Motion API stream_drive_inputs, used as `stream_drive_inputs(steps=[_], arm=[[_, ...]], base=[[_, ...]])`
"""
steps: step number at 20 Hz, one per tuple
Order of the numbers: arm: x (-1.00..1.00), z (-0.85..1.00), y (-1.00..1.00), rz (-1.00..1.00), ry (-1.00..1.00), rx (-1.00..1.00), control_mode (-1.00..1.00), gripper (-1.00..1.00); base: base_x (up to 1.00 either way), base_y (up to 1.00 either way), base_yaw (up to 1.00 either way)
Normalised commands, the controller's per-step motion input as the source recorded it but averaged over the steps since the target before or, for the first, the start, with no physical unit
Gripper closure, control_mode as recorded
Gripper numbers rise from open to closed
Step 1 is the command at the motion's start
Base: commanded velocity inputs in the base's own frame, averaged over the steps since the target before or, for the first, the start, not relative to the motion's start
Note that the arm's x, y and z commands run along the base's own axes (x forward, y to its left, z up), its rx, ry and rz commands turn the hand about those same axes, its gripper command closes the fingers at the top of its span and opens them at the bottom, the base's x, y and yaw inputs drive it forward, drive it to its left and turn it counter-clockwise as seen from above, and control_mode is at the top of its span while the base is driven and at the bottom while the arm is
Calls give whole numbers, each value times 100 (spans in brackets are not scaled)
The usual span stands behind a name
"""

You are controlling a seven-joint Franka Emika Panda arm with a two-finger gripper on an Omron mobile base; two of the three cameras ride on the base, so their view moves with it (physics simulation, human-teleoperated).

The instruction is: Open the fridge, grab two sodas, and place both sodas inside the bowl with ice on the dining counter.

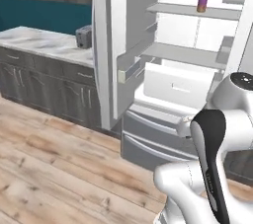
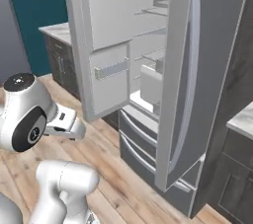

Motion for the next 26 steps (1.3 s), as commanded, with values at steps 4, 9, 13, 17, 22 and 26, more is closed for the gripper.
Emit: stream_drive_inputs(steps=[4, 9, 13, 17, 22, 26], arm=[[0, 0, 0, 0, 0, 0, 100, -100], [0, 0, 0, 0, 0, 0, 100, -100], [0, 0, 0, 0, 0, 0, 100, -100], [0, 0, 0, 0, 0, 0, 100, -100], [0, 0, 0, 0, 0, 0, 100, -100], [0, 0, 0, 0, 0, 0, 100, -100]], base=[[76, 17, -38], [62, 8, -39], [53, 20, -38], [53, 36, -30], [55, 31, -26], [60, 33, -24]])
